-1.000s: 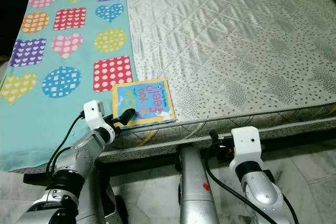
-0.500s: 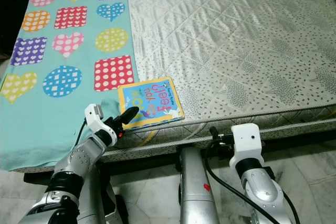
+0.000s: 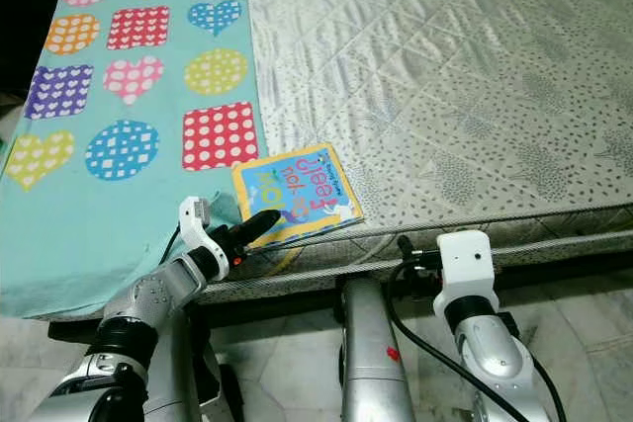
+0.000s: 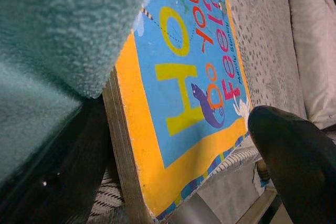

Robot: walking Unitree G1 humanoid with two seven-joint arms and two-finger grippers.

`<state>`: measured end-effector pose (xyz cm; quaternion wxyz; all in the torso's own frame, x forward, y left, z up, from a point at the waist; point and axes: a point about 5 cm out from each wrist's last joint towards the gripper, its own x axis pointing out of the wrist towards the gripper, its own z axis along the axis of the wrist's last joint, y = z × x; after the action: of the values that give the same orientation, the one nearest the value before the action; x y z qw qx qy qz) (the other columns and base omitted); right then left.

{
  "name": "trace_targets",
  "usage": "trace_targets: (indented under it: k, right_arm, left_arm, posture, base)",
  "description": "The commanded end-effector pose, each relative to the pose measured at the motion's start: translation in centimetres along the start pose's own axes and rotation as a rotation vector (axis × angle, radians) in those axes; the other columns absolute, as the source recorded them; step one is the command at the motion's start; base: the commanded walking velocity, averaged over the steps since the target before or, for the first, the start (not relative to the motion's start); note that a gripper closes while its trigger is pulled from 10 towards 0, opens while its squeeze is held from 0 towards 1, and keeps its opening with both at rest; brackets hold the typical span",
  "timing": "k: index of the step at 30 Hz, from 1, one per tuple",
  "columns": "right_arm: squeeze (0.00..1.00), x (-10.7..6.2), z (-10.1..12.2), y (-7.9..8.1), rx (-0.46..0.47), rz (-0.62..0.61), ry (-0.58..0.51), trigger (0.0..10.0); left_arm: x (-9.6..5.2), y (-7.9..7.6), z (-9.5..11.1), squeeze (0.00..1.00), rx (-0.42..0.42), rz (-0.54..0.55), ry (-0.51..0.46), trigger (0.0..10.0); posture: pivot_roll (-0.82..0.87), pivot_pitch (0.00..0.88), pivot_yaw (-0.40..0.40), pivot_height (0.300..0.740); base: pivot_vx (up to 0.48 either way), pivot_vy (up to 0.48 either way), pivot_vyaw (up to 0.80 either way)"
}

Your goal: Clean up the room

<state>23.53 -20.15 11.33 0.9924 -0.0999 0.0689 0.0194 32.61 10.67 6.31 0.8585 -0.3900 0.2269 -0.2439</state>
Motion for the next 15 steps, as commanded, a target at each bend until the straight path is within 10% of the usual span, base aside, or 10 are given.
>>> trace_targets:
  k: [1, 2, 3, 6, 8, 9, 12, 13, 14, 15]
  right_arm:
    - [0.0, -0.2, -0.3, -0.4, -0.004, -0.024, 0.021, 10.0]
    - [0.0, -0.2, -0.3, -0.4, -0.004, -0.024, 0.021, 10.0]
    - [0.0, -0.2, -0.3, -0.4, -0.004, -0.025, 0.021, 10.0]
    - [0.0, -0.3, -0.4, -0.3, -0.002, -0.026, 0.022, 10.0]
    - [0.0, -0.3, -0.5, -0.3, -0.002, -0.026, 0.024, 10.0]
    - [0.0, -0.3, -0.5, -0.3, -0.002, -0.026, 0.025, 10.0]
    - [0.0, -0.3, -0.6, -0.2, -0.001, -0.026, 0.026, 10.0]
    - [0.0, -0.3, -0.6, -0.2, -0.001, -0.025, 0.025, 10.0]
    - [0.0, -0.3, -0.6, -0.2, -0.001, -0.025, 0.025, 10.0]
    - [0.0, -0.2, -0.6, -0.1, 0.0, -0.024, 0.025, 10.0]
  left_arm:
    - [0.6, -0.3, -1.9, 0.0, -0.025, -0.01, 0.065, 10.0]
    - [0.6, -0.2, -1.6, 0.0, -0.016, -0.002, 0.047, 7.1]
    - [0.6, -0.2, -1.3, 0.0, -0.007, 0.008, 0.031, 0.0]
    - [0.6, -0.2, -0.7, 0.0, -0.001, -0.004, -0.007, 0.0]
    - [0.5, -0.2, -0.3, 0.0, 0.015, -0.006, -0.029, 5.6]
    - [0.4, -0.2, -0.1, 0.0, 0.015, -0.01, -0.05, 10.0]
    - [0.4, -0.3, 0.2, 0.0, 0.021, -0.024, -0.068, 10.0]
    - [0.4, -0.4, 0.3, 0.0, 0.013, -0.038, -0.079, 4.5]
    - [0.4, -0.4, 0.3, 0.0, 0.013, -0.038, -0.079, 4.5]
    - [0.3, -0.5, 0.5, 0.0, 0.002, -0.056, -0.091, 0.7]
  posture:
    - [-0.33, 0.272, 0.042, 0.536]
    - [-0.33, 0.272, 0.042, 0.536]
    - [-0.33, 0.272, 0.042, 0.536]
    - [-0.33, 0.27, 0.042, 0.536]
    - [-0.32, 0.27, 0.042, 0.536]
    - [-0.32, 0.27, 0.042, 0.536]
    - [-0.32, 0.267, 0.041, 0.536]
    - [-0.32, 0.267, 0.042, 0.536]
    - [-0.32, 0.267, 0.042, 0.536]
    - [-0.32, 0.265, 0.039, 0.536]
  base:
    - [0.0, 0.0, 0.0]
    - [0.0, 0.0, 0.0]
    - [0.0, 0.0, 0.0]
    - [0.0, 0.0, 0.0]
    - [0.0, 0.0, 0.0]
    - [0.0, 0.0, 0.0]
    - [0.0, 0.0, 0.0]
    - [0.0, 0.0, 0.0]
    - [0.0, 0.0, 0.0]
    - [0.0, 0.0, 0.0]
